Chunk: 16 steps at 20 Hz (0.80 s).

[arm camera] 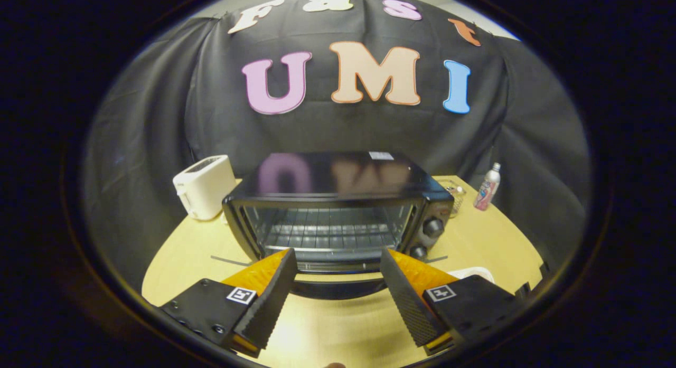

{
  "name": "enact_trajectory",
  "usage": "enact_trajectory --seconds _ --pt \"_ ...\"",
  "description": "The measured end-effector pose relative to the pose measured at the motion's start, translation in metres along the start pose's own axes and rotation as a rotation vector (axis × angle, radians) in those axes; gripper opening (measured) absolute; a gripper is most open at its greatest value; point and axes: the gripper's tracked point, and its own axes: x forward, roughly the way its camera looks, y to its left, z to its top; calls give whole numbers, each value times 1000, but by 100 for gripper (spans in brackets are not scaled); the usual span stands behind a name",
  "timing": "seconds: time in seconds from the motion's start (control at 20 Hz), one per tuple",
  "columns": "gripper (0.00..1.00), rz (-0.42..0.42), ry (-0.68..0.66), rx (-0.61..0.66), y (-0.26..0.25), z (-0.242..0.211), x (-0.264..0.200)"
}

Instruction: Open the toaster oven, put the food inside, and close the toaster oven door.

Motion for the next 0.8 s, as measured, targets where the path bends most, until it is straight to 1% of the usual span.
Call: enact_trajectory --seconds 0.15,0.25,0.7,0.8 --pt "100 -7 41 -22 0 -25 -9" --pt "100 -6 60 -38 -1 -34 -10" --pt "100 -27 177 -66 -1 -85 -9" --pt "100 -31 198 -66 -1 -94 -3"
